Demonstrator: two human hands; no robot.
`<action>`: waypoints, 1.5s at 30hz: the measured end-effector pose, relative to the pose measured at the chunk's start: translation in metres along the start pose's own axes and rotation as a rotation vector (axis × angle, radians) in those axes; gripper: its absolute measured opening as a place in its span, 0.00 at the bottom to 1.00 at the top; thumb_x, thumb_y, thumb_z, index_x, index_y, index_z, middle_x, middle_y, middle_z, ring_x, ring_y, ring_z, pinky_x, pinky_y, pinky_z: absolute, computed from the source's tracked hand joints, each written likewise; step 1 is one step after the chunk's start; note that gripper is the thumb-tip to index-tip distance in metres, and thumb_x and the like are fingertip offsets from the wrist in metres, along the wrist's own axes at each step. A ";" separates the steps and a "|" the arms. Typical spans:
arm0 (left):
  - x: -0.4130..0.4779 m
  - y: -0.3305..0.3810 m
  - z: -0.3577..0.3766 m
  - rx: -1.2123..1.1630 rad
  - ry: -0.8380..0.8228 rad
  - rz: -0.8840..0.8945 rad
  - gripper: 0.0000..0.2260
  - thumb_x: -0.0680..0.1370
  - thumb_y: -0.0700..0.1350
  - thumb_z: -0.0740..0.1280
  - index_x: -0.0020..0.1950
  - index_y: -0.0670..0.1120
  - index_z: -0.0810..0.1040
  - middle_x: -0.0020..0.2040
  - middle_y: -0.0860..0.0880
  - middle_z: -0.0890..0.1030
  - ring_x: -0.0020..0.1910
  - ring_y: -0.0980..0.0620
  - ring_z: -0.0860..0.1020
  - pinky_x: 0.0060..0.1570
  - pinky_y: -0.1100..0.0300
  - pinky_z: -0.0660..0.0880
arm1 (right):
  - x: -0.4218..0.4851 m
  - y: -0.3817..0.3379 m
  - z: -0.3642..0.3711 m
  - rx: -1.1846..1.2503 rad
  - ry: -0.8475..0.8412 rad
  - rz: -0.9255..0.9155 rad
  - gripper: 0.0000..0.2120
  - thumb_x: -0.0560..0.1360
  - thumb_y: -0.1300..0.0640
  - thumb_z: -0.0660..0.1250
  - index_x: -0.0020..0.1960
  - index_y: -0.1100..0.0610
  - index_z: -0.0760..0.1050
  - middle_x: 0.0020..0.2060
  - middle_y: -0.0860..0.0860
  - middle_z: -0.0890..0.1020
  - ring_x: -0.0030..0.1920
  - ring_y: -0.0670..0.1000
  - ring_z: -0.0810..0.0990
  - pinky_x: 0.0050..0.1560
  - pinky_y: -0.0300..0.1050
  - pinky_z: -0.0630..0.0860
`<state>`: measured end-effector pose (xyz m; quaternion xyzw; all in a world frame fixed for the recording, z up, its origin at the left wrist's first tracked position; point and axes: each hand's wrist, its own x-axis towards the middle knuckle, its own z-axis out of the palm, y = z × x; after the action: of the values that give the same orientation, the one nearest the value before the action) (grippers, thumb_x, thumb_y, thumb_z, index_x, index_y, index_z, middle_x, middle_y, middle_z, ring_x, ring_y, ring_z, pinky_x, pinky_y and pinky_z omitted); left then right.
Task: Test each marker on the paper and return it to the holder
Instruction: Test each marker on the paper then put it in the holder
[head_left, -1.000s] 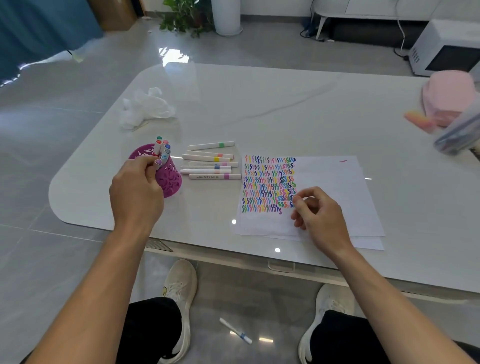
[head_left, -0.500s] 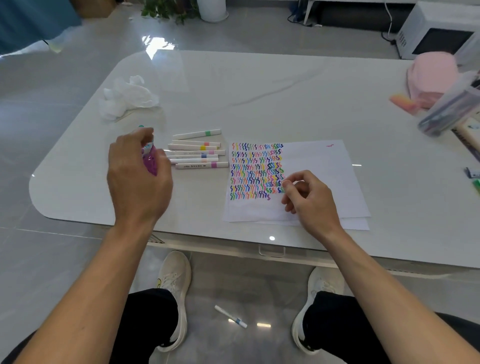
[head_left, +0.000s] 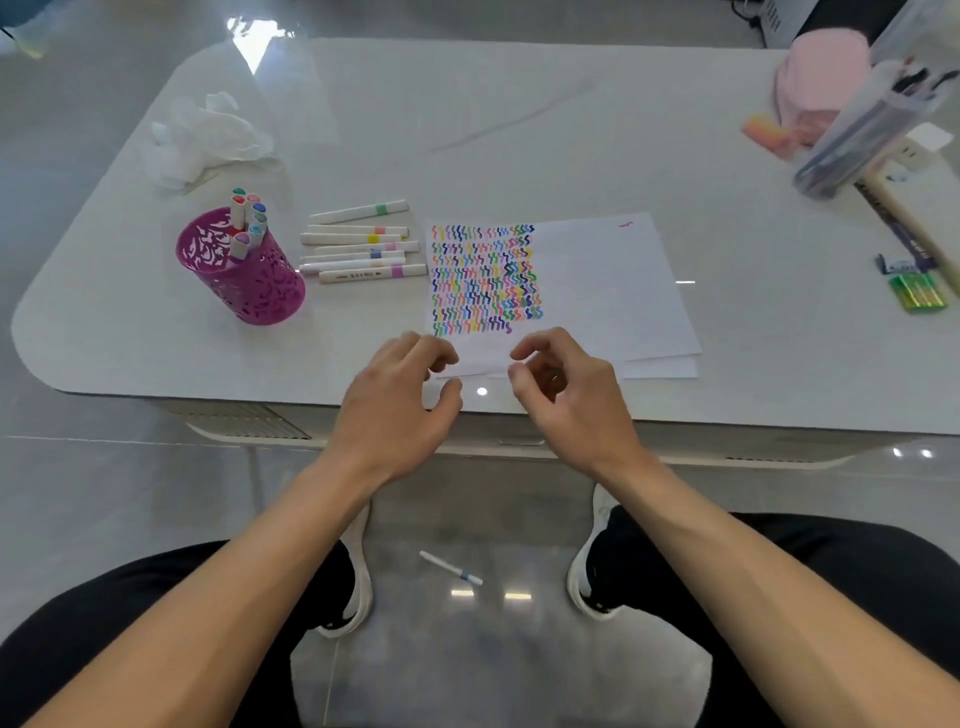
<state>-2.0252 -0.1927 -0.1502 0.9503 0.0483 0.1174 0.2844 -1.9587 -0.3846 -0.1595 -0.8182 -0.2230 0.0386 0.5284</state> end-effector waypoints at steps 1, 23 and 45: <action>-0.004 0.000 0.002 0.007 -0.032 0.009 0.08 0.76 0.46 0.69 0.55 0.50 0.77 0.49 0.55 0.77 0.48 0.55 0.74 0.49 0.55 0.75 | -0.007 0.001 0.004 -0.001 -0.014 -0.010 0.04 0.79 0.59 0.69 0.52 0.54 0.76 0.33 0.46 0.80 0.32 0.47 0.78 0.39 0.41 0.76; -0.010 -0.015 0.007 0.156 -0.036 0.030 0.04 0.76 0.46 0.68 0.50 0.48 0.79 0.43 0.53 0.76 0.45 0.50 0.76 0.42 0.51 0.76 | -0.127 0.151 0.128 -0.569 -0.846 0.612 0.11 0.77 0.50 0.65 0.57 0.53 0.77 0.58 0.58 0.82 0.59 0.62 0.80 0.53 0.49 0.76; 0.018 -0.045 0.005 0.259 -0.026 0.046 0.10 0.79 0.49 0.68 0.56 0.45 0.81 0.53 0.48 0.78 0.54 0.47 0.74 0.53 0.65 0.64 | -0.162 0.224 0.218 -0.443 -0.534 0.729 0.04 0.77 0.54 0.68 0.48 0.55 0.78 0.49 0.54 0.84 0.52 0.58 0.80 0.51 0.49 0.75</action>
<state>-2.0073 -0.1552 -0.1758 0.9813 0.0376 0.1045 0.1573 -2.0970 -0.3425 -0.4806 -0.8969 -0.0531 0.3807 0.2188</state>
